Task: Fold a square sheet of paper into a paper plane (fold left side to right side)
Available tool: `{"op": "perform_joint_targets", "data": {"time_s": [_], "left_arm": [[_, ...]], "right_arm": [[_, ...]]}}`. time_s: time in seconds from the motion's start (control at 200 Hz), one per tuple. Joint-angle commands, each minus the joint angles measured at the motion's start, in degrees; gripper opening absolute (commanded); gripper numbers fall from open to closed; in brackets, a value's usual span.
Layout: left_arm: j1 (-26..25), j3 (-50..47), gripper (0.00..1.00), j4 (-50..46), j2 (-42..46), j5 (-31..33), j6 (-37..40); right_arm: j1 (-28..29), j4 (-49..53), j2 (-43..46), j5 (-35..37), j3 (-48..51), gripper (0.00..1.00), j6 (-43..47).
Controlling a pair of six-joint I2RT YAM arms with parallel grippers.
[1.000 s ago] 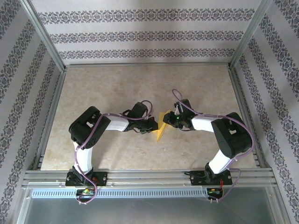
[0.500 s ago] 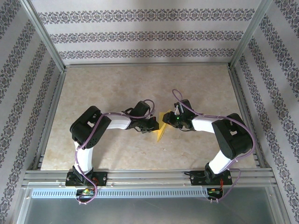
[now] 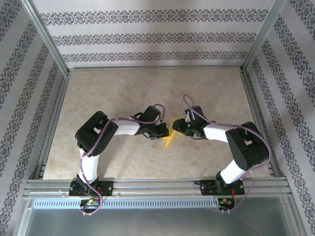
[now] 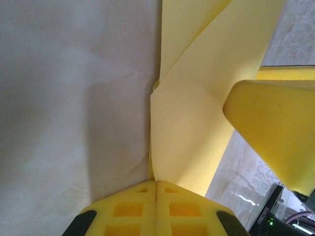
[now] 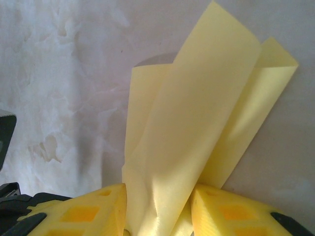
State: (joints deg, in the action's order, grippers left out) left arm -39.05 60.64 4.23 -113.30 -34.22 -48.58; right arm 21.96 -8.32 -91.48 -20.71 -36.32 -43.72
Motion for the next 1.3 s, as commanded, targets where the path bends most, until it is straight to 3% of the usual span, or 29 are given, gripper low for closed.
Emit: {"op": "perform_joint_targets", "data": {"time_s": [0.0,0.235,0.495,0.585,1.294], "left_arm": [[-0.94,-0.27,0.0,-6.04,-3.07,4.13,1.54],[-0.99,0.31,0.0,-6.96,-3.42,4.07,2.05],[-1.03,0.59,0.0,-7.43,-3.6,4.24,2.14],[-1.03,0.72,0.0,-7.67,-3.6,4.39,2.26],[-1.05,0.64,0.0,-8.77,-3.68,5.03,2.17]], "right_arm": [[-1.32,1.94,3.17,0.76,1.57,0.4,0.41],[-4.46,6.63,8.74,0.79,2.3,0.41,2.93],[-2.59,3.51,5.99,-5.73,-0.77,0.14,2.12],[-1.36,2.22,3.64,-6.11,-2.36,0.09,1.59],[-0.75,1.81,-1.68,-1.71,-1.48,0.07,2.17]]}}
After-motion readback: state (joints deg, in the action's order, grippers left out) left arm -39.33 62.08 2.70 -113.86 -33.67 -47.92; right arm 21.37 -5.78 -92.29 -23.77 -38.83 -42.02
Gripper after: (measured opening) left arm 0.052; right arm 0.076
